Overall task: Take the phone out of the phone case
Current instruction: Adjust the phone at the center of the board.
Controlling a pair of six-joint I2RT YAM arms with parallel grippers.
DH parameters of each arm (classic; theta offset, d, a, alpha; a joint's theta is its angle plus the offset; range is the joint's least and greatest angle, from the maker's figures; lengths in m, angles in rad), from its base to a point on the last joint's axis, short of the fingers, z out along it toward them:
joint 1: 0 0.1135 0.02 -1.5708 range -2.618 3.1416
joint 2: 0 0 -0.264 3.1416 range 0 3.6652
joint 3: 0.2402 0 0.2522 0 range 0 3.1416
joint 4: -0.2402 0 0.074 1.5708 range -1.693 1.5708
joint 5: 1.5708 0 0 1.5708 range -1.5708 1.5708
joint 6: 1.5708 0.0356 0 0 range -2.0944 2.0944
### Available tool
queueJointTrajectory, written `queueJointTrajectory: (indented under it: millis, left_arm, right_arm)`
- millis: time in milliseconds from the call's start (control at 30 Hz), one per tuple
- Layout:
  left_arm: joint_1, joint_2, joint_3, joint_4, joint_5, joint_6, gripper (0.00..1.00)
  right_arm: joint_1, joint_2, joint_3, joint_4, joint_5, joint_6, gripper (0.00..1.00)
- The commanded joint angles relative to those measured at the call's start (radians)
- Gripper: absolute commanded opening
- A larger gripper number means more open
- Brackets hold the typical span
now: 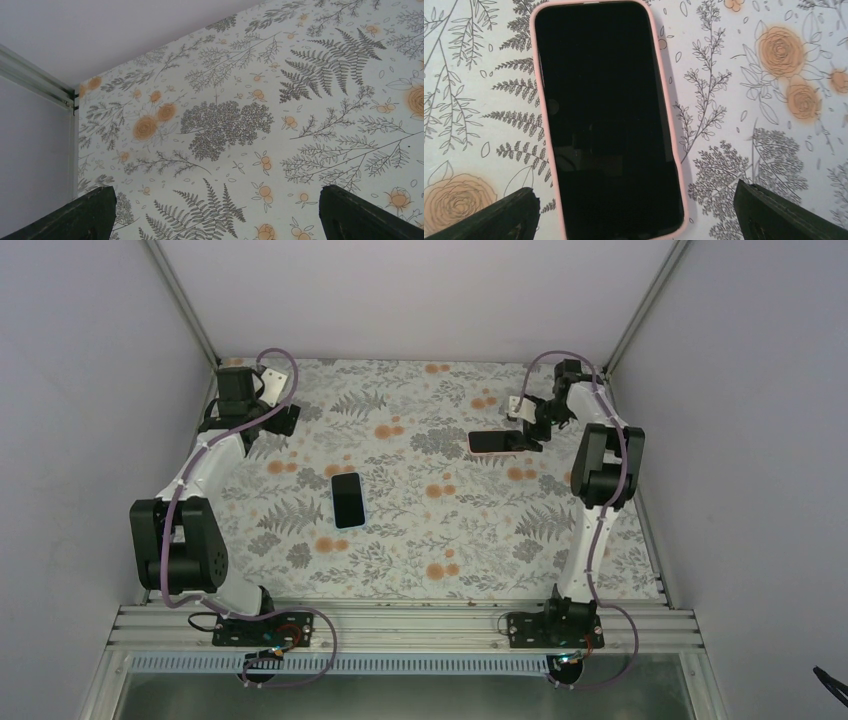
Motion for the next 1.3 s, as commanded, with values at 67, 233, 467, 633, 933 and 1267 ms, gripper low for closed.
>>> queueJointTrajectory:
  millis: [67,233,467,633,933,1267]
  left_arm:
    - [0.005,0.015,-0.013,0.04,-0.027,-0.002,1.0]
    - [0.005,0.022,-0.021,0.046,-0.023,0.003,1.0]
    - [0.005,0.028,-0.034,0.047,-0.013,0.011,1.0]
    - [0.005,0.039,-0.021,0.036,-0.006,0.014,1.0]
    - [0.005,0.062,-0.009,0.024,0.014,0.016,1.0]
    - [0.005,0.051,-0.012,0.024,0.011,0.013,1.0]
  right_arm:
    - [0.029,0.048,0.041,-0.021,-0.028,-0.021,1.0]
    - [0.046,0.115,0.131,-0.084,-0.021,-0.018,1.0]
    - [0.054,0.191,0.232,-0.183,-0.015,-0.026,1.0]
    - [0.055,0.215,0.286,-0.283,-0.029,-0.054,1.0]
    - [0.055,0.213,0.22,-0.311,0.021,-0.043,1.0]
    - [0.018,0.201,0.239,-0.284,-0.083,0.012,1.0]
